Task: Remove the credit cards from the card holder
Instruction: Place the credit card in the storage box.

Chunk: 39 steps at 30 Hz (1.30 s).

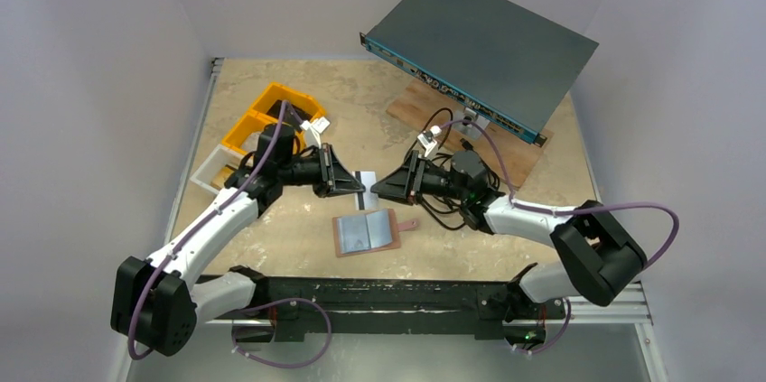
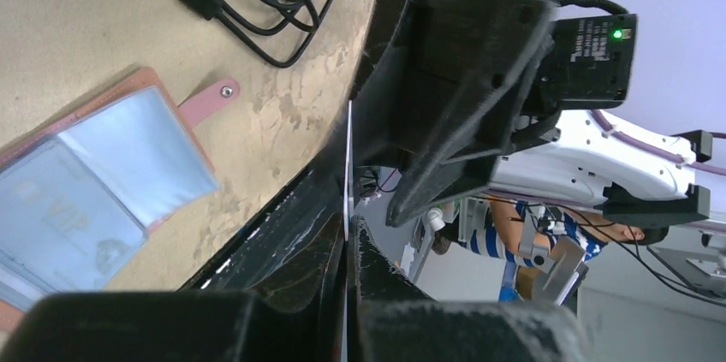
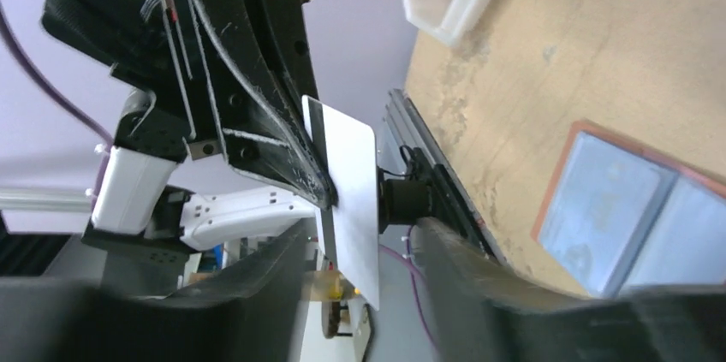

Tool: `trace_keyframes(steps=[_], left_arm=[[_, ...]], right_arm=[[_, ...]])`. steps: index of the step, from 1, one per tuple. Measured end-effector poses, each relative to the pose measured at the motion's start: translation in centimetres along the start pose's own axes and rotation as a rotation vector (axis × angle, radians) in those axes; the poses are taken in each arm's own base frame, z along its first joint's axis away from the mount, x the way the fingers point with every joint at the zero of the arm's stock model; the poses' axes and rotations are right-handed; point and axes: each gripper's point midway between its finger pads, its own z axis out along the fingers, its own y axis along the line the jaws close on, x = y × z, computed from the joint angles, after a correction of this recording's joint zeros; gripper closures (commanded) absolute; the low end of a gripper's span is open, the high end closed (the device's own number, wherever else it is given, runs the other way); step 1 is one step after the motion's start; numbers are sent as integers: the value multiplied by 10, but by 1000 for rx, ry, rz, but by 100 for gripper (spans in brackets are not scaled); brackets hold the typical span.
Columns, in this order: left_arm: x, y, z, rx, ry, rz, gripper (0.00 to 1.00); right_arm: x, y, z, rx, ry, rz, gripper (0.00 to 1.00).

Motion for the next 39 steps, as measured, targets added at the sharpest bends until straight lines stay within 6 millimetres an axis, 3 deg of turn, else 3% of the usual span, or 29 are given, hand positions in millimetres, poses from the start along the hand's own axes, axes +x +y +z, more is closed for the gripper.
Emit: trace_keyframes(steps=[2, 5, 11, 19, 24, 33, 39], left_arm=[[1, 5, 0, -22, -2, -9, 100], [2, 16, -3, -91, -20, -27, 100], [-20, 39, -25, -316, -151, -59, 100], [-80, 69, -77, -592, -396, -142, 100], [-117, 99, -104, -713, -499, -238, 100], [-176, 167, -144, -852, -631, -397, 100], [-204, 202, -155, -893, -666, -457, 100]], right_arm=[[-3, -3, 2, 34, -5, -13, 19], [-11, -6, 0, 101, -36, -62, 2], [-23, -6, -13, 214, -107, -169, 1], [-25, -39, -32, 396, -128, -238, 1], [-23, -51, -39, 454, -111, -265, 1], [-25, -48, -40, 471, -87, -337, 1], [-25, -50, -40, 478, -75, -356, 1]])
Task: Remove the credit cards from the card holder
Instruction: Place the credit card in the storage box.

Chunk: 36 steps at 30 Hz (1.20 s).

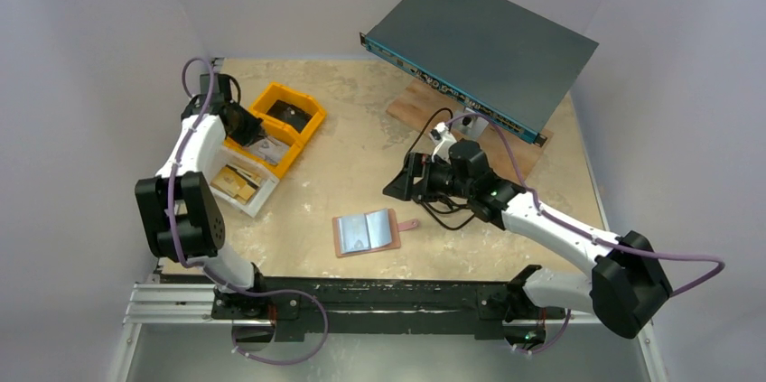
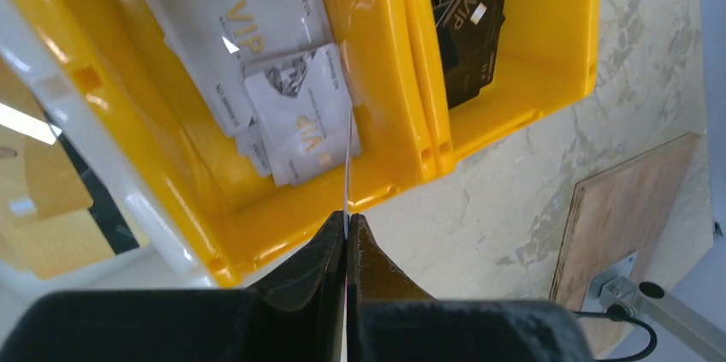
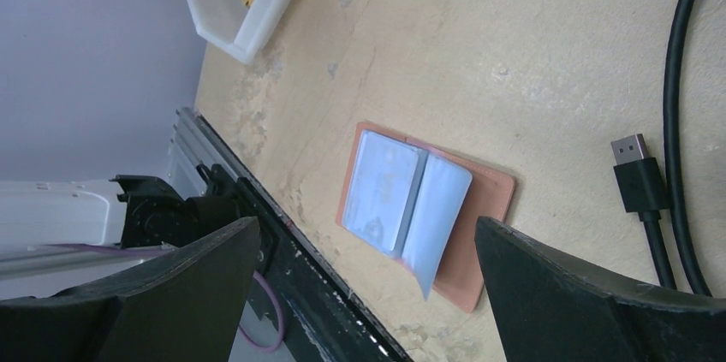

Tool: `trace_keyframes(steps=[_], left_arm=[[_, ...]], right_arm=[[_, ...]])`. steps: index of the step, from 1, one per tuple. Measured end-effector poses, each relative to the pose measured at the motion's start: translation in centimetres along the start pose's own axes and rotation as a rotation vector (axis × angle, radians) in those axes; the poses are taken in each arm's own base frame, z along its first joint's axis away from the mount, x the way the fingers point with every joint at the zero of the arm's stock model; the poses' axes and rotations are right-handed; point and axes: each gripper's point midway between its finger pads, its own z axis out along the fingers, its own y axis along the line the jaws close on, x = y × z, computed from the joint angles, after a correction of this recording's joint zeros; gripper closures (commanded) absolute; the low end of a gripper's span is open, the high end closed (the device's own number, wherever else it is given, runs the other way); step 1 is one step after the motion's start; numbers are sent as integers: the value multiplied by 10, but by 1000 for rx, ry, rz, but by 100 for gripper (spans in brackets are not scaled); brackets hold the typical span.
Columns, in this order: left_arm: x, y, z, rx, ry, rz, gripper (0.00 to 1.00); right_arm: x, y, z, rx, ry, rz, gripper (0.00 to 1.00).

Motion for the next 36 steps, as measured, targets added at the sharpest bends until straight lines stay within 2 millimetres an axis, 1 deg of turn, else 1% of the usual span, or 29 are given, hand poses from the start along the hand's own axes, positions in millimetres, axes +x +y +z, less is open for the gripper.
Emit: trace_keyframes(steps=[4, 6, 9, 12, 16, 19, 21, 24, 26, 30, 32, 33, 36], left_arm=[[-15, -8, 15, 6, -14, -7, 100], [-21, -10, 21, 8, -20, -10, 97], [-27, -9, 30, -2, -19, -13, 84], [-32, -6, 39, -17, -11, -9, 66], [-32, -2, 42, -31, -3, -4, 55], [-33, -3, 38, -32, -2, 6, 51], [-33, -3, 33, -30, -4, 11, 48], [-34, -6, 19, -19, -14, 21, 46], [-35, -9, 5, -5, -28, 31, 44], [-37, -20, -34, 56, -85, 59, 42], [-30, -23, -53, 83, -106, 77, 42], [-23, -25, -63, 99, -111, 92, 42], [3, -26, -82, 133, -102, 151, 42]], right_arm=[[0, -2, 3, 5, 7, -8, 1], [1, -3, 4, 9, 11, -11, 1], [1, -4, 5, 11, 14, -16, 1], [2, -5, 5, 13, 15, -20, 1], [4, -9, 8, 23, 27, -21, 1], [5, -11, 11, 30, 33, -21, 1], [3, -10, 11, 28, 31, -21, 1], [2, -9, 11, 28, 28, -22, 1], [2, -10, 11, 31, 28, -22, 1], [3, -12, 12, 39, 28, -21, 1], [3, -13, 13, 50, 25, -23, 1], [5, -14, 14, 53, 28, -24, 1], [12, -15, 19, 74, 44, -31, 1]])
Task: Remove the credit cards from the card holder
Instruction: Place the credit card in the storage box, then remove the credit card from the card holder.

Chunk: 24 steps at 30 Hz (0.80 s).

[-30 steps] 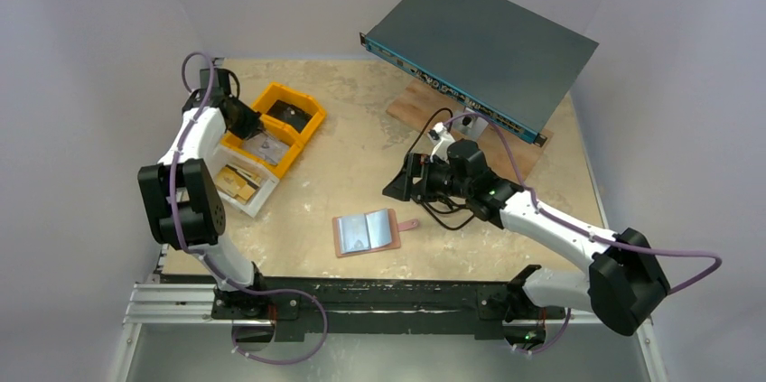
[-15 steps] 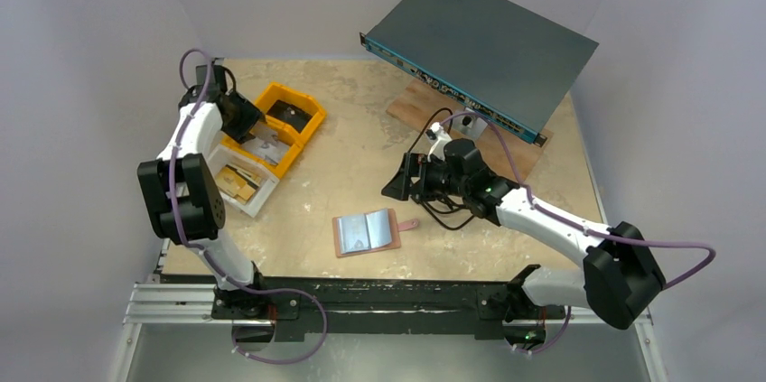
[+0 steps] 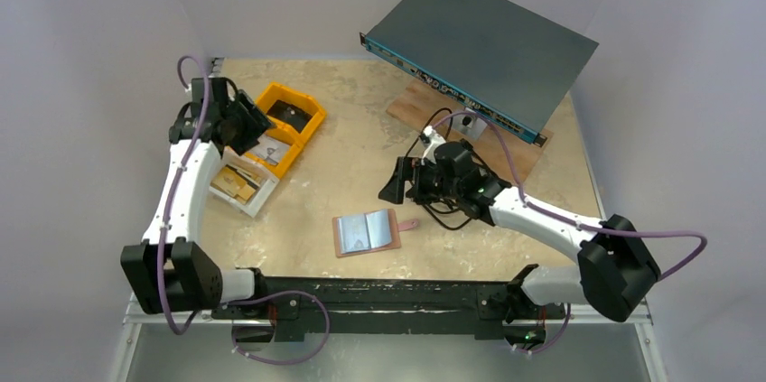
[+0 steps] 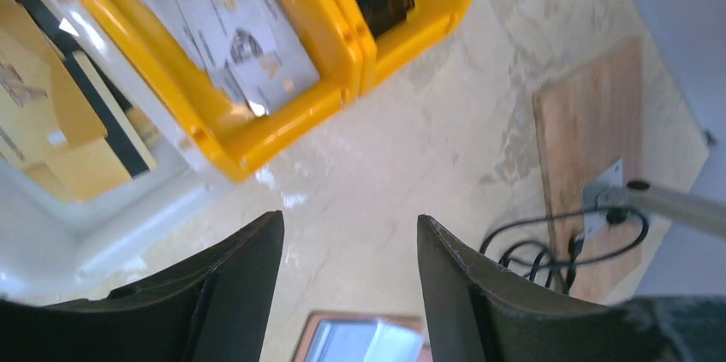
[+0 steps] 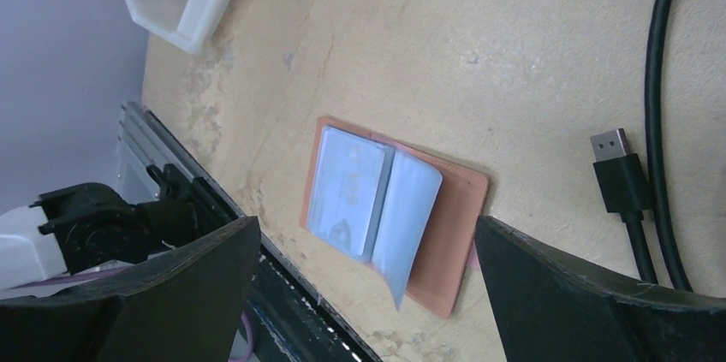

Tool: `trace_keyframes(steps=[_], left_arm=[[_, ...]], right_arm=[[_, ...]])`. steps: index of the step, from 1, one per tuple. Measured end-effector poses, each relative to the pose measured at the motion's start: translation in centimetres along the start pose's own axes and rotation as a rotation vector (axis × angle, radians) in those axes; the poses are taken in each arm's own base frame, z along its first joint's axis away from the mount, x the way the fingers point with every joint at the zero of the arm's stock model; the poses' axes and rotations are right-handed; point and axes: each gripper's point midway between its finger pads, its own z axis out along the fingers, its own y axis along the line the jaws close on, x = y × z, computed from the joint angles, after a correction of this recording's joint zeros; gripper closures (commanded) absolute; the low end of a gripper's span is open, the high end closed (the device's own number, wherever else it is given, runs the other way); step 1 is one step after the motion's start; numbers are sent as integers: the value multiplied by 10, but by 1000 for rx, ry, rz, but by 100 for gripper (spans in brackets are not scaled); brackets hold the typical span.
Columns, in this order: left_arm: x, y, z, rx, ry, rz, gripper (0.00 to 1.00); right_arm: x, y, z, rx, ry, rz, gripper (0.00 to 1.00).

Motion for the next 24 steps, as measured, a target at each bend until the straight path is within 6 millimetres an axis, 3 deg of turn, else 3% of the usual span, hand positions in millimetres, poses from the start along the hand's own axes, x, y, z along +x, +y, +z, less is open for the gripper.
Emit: trace_keyframes(steps=[3, 7, 14, 19, 24], left_arm=[[32, -1, -13, 19, 42, 54, 42], [79, 4, -22, 30, 123, 134, 42], [152, 31, -31, 11, 277, 236, 42], [180, 49, -34, 0, 343, 258, 42], [191, 61, -35, -20, 375, 257, 42]], right_arm=[[7, 6, 8, 22, 16, -23, 2], [19, 24, 20, 26, 44, -73, 11], [45, 37, 45, 91, 106, -136, 21], [68, 35, 67, 183, 152, -183, 28], [90, 25, 82, 272, 198, -218, 30]])
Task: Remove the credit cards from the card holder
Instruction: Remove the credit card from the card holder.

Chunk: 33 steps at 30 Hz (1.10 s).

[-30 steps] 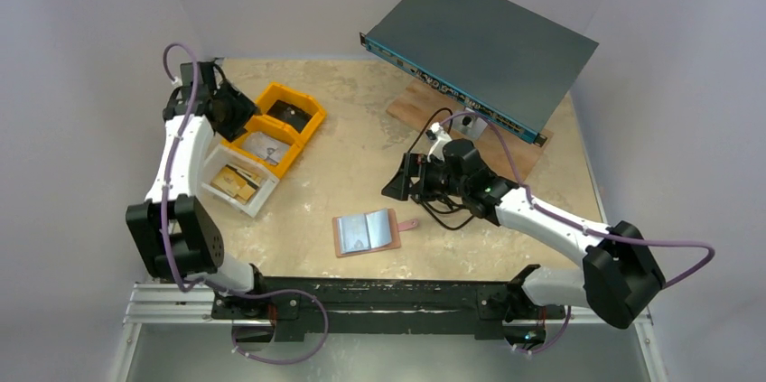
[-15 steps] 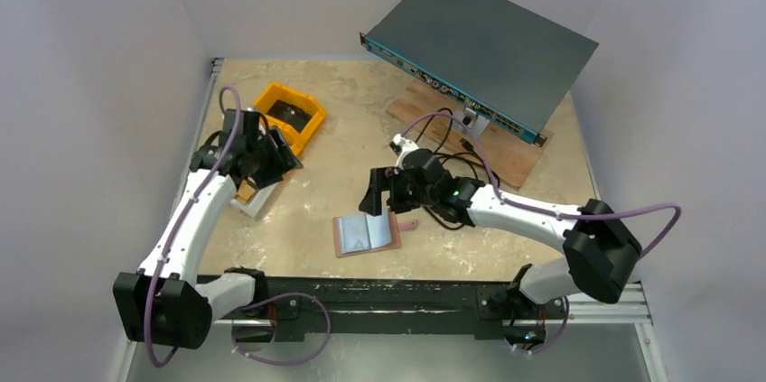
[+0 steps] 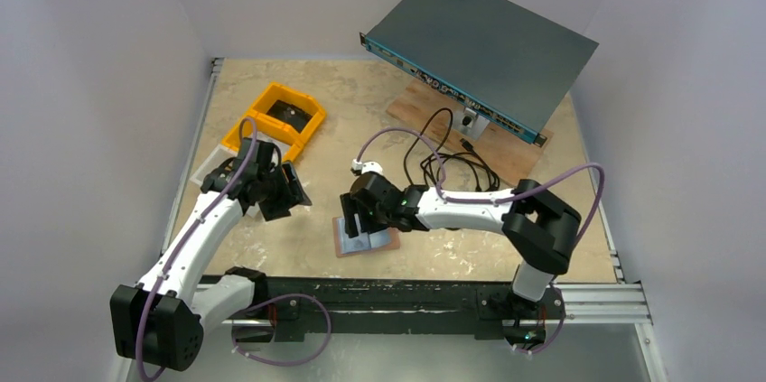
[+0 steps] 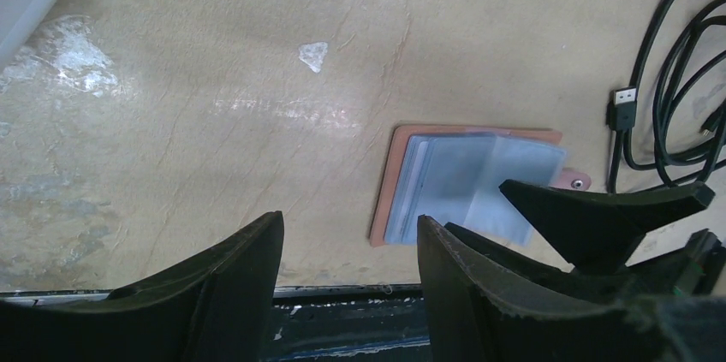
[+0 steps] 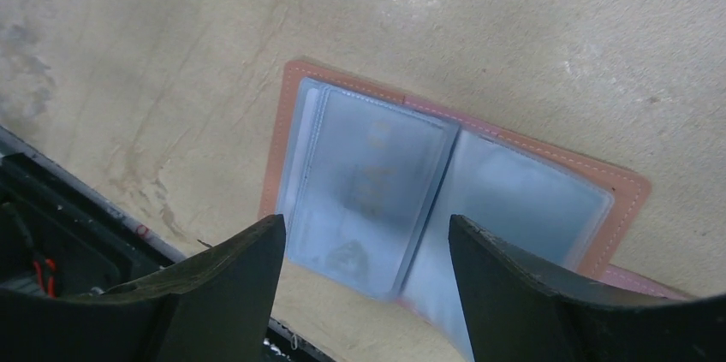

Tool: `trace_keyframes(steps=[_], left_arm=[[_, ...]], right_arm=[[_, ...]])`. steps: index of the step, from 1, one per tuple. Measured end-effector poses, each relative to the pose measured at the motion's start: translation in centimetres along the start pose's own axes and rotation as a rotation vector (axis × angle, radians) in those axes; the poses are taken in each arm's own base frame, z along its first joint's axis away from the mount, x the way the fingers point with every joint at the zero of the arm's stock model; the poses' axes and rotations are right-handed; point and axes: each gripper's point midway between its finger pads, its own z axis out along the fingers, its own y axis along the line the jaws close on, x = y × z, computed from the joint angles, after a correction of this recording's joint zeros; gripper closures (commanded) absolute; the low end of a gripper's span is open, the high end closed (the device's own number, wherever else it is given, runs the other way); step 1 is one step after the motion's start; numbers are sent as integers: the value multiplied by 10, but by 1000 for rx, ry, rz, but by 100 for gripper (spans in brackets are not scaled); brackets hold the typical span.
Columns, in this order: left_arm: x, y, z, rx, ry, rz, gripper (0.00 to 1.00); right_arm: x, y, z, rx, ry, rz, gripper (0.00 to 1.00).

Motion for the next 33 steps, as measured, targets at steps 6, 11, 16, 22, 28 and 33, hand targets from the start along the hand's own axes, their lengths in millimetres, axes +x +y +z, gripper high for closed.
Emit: trace_keyframes(steps=[6, 11, 16, 22, 28, 33], left_arm=[[0, 0, 0, 4, 3, 4, 42], [3, -1, 0, 16, 13, 15, 43], [5, -3, 2, 30, 24, 23, 43], [11, -1, 7, 37, 46, 21, 44], [12, -2, 9, 44, 55, 21, 45], [13, -3, 9, 47, 58, 21, 45]], right_arm=[[10, 1, 18, 109, 26, -36, 32], [16, 0, 27, 166, 33, -57, 35], [16, -4, 27, 202, 31, -42, 37], [16, -2, 27, 184, 19, -25, 28], [19, 0, 16, 137, 16, -8, 32], [17, 3, 14, 128, 7, 3, 34]])
